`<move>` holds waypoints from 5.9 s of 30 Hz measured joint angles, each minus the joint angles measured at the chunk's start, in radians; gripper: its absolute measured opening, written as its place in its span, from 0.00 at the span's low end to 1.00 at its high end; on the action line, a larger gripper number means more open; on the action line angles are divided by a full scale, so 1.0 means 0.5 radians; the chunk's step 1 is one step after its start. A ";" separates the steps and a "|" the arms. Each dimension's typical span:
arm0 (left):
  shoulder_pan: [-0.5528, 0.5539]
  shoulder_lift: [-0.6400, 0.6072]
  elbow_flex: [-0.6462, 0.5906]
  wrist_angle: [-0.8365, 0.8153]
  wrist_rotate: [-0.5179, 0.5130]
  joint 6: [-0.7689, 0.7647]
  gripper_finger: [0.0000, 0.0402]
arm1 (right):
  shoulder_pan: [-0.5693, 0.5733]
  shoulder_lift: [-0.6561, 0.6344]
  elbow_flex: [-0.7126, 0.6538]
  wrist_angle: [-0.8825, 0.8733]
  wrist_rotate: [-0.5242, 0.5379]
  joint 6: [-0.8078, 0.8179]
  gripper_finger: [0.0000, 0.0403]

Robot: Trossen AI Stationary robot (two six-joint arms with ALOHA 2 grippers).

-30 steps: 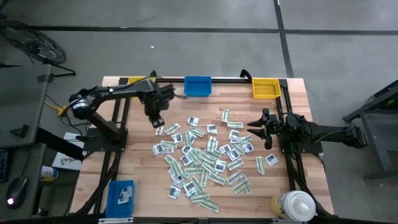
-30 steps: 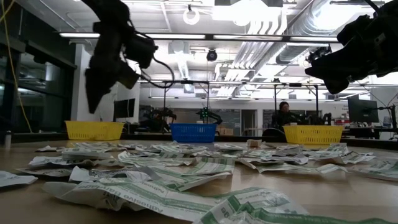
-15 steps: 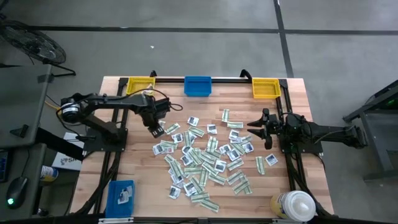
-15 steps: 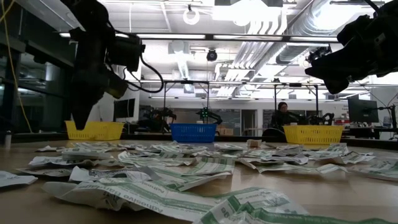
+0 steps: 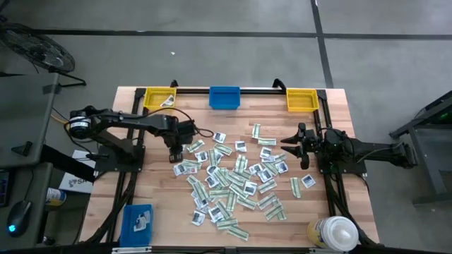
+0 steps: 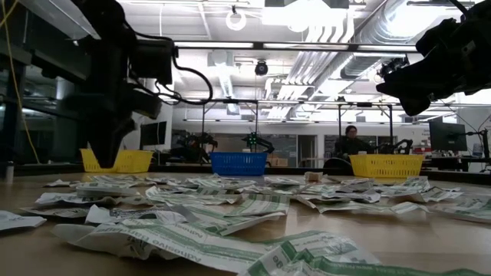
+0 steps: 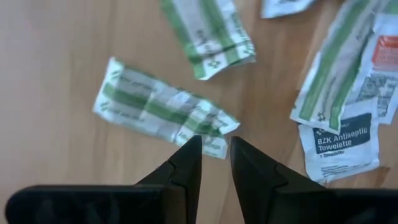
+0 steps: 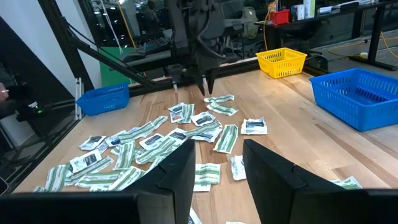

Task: Pick & Place First Aid Supplies
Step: Put the green bandage pack into the top blue bin

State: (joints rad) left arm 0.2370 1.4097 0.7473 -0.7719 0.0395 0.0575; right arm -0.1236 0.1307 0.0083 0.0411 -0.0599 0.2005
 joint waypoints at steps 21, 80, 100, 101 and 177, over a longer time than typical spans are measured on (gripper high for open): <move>-0.033 -0.009 -0.256 0.366 -0.078 0.193 0.21 | 0.000 0.000 0.001 0.000 0.000 0.000 0.32; 0.423 0.676 1.286 0.378 -0.463 0.931 0.00 | 0.000 0.000 0.000 0.000 0.000 0.000 0.32; 0.701 1.180 1.662 0.123 -0.274 0.911 0.00 | 0.000 0.000 0.000 0.000 0.000 0.000 0.32; 0.706 1.180 1.662 0.108 -0.237 0.917 0.00 | 0.000 0.000 0.000 0.000 0.000 0.000 0.32; 0.459 0.645 1.371 -0.762 0.019 1.279 0.25 | 0.000 0.000 0.000 0.000 0.000 0.000 0.32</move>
State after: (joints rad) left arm 0.4663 1.7325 1.4330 -1.1530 0.0493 0.6969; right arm -0.1234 0.1307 0.0082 0.0410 -0.0600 0.2005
